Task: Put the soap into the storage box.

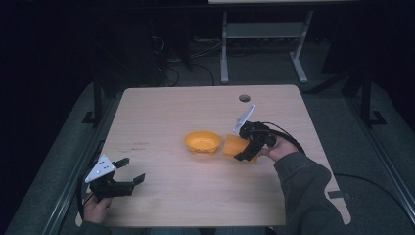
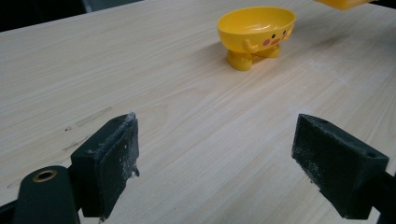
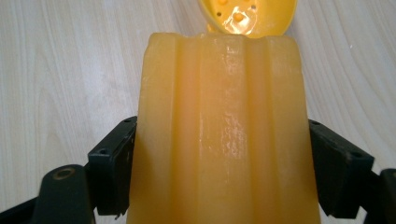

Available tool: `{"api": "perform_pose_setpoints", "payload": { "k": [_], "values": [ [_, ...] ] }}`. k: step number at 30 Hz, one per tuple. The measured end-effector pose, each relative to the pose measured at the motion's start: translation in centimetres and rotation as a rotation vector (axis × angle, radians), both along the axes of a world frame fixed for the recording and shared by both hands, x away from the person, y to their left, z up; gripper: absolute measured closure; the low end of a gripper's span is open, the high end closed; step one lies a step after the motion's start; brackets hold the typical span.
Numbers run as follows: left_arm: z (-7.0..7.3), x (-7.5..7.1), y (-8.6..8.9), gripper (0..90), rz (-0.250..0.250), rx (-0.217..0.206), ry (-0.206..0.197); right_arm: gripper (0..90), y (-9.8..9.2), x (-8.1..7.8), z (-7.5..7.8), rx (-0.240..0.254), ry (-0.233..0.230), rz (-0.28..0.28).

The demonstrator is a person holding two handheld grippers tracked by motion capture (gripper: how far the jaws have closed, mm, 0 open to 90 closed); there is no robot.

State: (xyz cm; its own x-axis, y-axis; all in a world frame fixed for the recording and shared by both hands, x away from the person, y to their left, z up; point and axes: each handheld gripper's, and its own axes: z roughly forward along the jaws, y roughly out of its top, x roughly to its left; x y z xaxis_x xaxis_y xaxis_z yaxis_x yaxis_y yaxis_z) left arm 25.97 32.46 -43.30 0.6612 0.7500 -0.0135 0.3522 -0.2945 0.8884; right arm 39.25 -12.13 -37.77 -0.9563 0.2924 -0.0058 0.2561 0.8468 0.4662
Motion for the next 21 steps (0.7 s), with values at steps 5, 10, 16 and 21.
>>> {"api": "perform_pose_setpoints", "payload": {
  "k": [5,10,16,21],
  "values": [
    [0.0,0.0,0.0,14.3,0.0,-0.001,0.0,20.6,0.5,0.6,0.3,-0.014,0.0,0.007],
    [0.0,0.0,0.1,14.3,0.002,-0.001,0.0,20.6,1.1,1.4,0.4,0.001,0.005,0.014],
    [0.1,0.0,0.1,14.3,0.004,-0.003,0.0,20.6,1.7,2.1,0.8,0.004,0.0,0.029],
    [0.1,0.0,0.1,14.3,0.003,-0.003,0.0,20.6,2.1,2.6,0.8,-0.008,0.007,0.032]
  ]
}}
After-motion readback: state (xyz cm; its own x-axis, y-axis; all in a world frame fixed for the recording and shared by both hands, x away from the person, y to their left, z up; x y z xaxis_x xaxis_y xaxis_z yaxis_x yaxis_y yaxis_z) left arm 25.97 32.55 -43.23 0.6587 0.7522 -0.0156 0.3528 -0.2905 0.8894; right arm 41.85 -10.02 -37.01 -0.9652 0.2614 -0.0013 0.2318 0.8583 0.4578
